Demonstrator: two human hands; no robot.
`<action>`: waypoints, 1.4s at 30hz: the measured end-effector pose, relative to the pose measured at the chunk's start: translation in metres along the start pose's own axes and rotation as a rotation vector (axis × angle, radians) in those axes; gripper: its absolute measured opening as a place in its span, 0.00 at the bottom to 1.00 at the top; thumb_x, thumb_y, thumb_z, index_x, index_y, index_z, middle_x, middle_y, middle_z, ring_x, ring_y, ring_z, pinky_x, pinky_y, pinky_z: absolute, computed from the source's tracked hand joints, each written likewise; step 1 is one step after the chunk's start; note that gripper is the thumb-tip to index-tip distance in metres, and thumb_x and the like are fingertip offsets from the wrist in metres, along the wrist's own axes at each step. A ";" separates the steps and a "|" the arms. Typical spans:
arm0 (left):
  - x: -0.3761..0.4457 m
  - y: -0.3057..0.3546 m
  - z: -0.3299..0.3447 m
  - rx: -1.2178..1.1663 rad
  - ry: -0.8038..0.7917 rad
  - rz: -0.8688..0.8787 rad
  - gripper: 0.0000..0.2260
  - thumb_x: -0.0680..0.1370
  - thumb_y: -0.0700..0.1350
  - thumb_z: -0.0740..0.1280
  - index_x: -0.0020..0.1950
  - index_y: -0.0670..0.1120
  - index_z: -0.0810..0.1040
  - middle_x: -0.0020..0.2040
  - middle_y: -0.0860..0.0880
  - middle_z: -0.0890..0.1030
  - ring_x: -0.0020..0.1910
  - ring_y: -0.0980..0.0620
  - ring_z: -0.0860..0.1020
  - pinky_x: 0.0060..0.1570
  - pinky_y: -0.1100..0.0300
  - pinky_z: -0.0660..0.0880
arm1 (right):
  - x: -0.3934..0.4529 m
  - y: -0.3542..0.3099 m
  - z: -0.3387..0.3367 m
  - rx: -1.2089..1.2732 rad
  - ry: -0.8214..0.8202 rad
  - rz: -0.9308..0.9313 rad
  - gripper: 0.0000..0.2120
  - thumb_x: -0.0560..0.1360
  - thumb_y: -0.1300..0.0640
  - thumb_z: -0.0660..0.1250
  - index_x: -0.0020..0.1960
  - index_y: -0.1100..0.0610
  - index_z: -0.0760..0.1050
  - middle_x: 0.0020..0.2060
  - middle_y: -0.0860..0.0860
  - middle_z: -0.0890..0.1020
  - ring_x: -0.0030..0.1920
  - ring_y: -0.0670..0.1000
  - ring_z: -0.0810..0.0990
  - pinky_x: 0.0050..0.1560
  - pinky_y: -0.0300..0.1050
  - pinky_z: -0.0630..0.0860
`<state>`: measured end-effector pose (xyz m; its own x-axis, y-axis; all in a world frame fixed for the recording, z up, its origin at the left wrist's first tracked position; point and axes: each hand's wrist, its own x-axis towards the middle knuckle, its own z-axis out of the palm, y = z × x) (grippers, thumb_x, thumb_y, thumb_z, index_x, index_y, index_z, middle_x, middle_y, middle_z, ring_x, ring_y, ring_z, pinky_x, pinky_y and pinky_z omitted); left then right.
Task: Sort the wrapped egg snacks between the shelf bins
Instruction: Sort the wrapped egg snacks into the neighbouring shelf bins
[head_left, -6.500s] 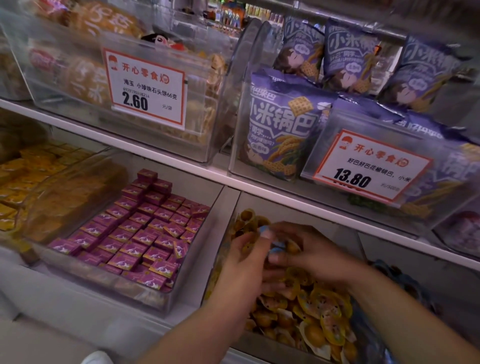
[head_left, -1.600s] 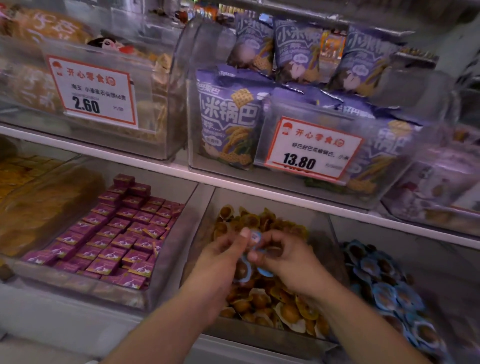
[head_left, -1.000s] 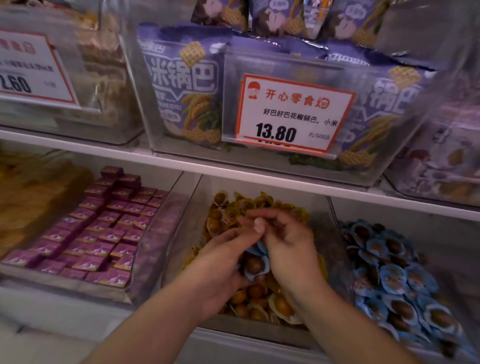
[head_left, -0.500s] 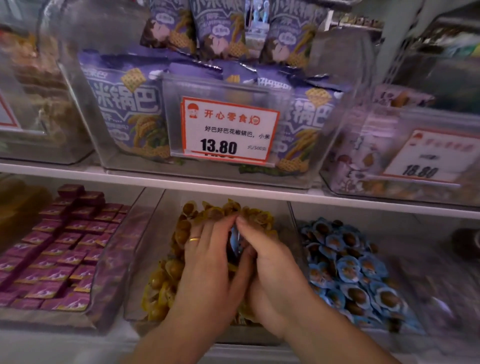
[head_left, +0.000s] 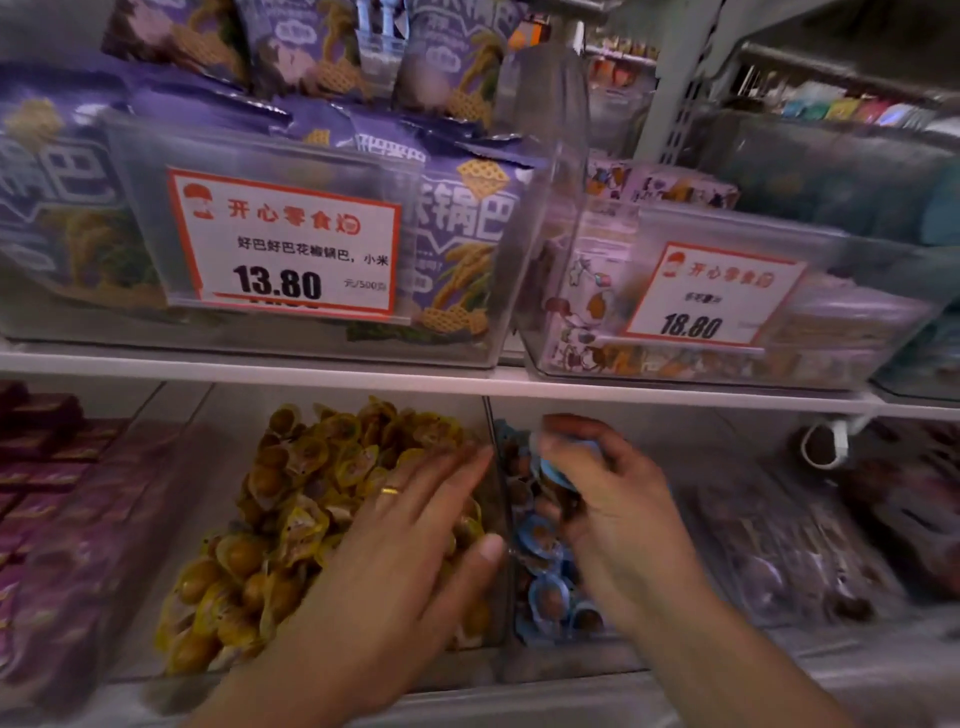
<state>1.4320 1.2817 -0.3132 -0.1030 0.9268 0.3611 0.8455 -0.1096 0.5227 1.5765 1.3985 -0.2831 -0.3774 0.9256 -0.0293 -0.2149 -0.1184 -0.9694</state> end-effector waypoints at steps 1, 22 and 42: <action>0.002 -0.007 0.000 0.018 0.021 -0.031 0.26 0.80 0.64 0.48 0.76 0.59 0.64 0.75 0.61 0.64 0.76 0.61 0.57 0.74 0.54 0.60 | 0.012 0.001 -0.012 -0.111 0.040 -0.014 0.09 0.67 0.52 0.77 0.47 0.50 0.85 0.43 0.52 0.85 0.44 0.52 0.83 0.42 0.49 0.78; -0.028 -0.086 -0.038 0.694 -0.089 -0.442 0.16 0.76 0.57 0.57 0.59 0.55 0.78 0.61 0.53 0.77 0.62 0.49 0.74 0.58 0.52 0.72 | 0.025 0.038 0.028 -0.969 -0.326 -0.466 0.12 0.74 0.63 0.69 0.53 0.49 0.83 0.57 0.44 0.80 0.69 0.52 0.71 0.72 0.55 0.66; 0.006 -0.102 -0.048 0.838 -0.286 -0.125 0.15 0.77 0.57 0.59 0.53 0.54 0.82 0.57 0.51 0.80 0.58 0.46 0.79 0.67 0.44 0.66 | 0.024 0.042 0.023 -0.825 -0.346 -0.354 0.25 0.72 0.73 0.62 0.49 0.44 0.83 0.59 0.33 0.76 0.74 0.45 0.62 0.76 0.37 0.54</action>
<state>1.3197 1.2814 -0.3267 -0.1799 0.9809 0.0745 0.9536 0.1925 -0.2315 1.5378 1.4073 -0.3188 -0.6858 0.6858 0.2436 0.2835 0.5601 -0.7784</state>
